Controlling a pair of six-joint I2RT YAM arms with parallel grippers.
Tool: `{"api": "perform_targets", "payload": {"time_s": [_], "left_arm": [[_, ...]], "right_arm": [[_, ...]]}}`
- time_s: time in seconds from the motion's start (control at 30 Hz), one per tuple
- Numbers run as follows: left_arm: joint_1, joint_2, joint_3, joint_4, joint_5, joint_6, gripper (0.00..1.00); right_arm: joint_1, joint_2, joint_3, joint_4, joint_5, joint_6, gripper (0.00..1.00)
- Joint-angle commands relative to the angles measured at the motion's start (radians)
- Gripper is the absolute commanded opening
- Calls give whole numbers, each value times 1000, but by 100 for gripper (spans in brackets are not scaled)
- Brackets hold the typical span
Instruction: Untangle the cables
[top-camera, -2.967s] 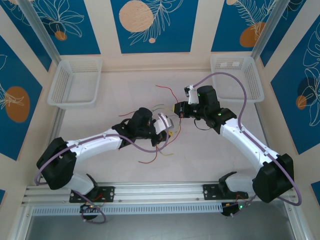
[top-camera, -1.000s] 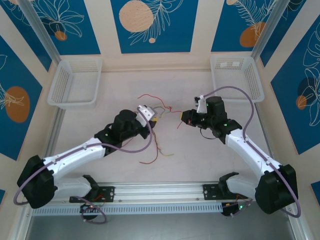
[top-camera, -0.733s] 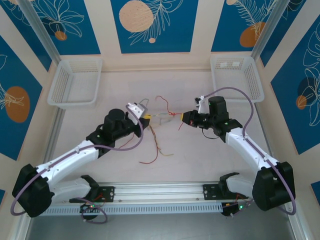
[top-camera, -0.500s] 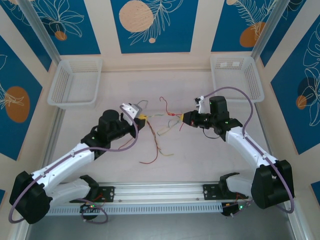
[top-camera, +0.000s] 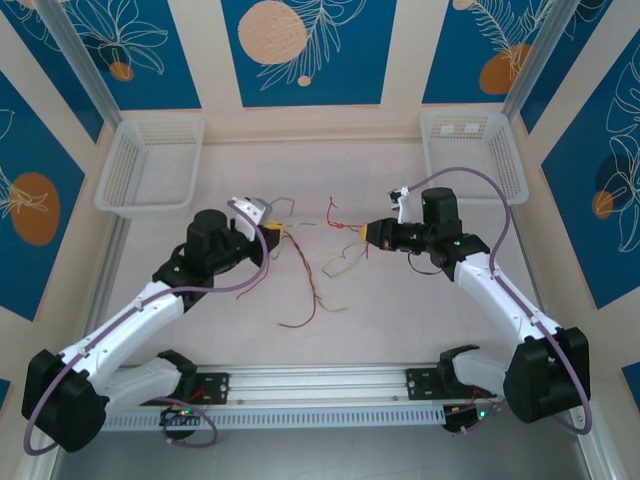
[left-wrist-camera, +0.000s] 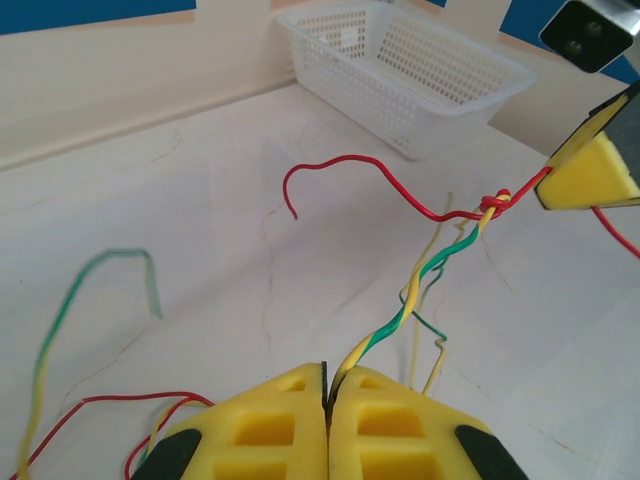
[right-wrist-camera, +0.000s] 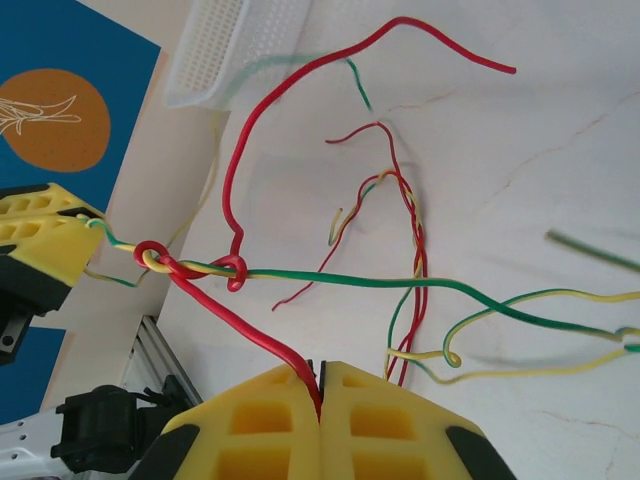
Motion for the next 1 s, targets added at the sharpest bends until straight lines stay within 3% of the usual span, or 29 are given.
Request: {"api": "perform_targets", "payload": {"time_s": [0.0, 0.23, 0.37, 0.57, 0.8, 0.97], "left_arm": [[151, -82, 27, -52, -315, -29, 0], [183, -86, 28, -74, -271, -53, 0], [168, -41, 36, -22, -159, -86, 0], [37, 68, 120, -59, -159, -18, 0], [-99, 149, 151, -51, -178, 19, 0], [-140, 167, 154, -9, -138, -2, 0]], "right_arm": [[-140, -9, -16, -187, 322, 8, 0], [-158, -24, -1, -185, 254, -2, 0], [0, -28, 24, -95, 167, -35, 0], [239, 75, 70, -2, 7, -124, 0], [316, 166, 116, 183, -132, 1, 0], [426, 280, 230, 51, 69, -101, 0]]}}
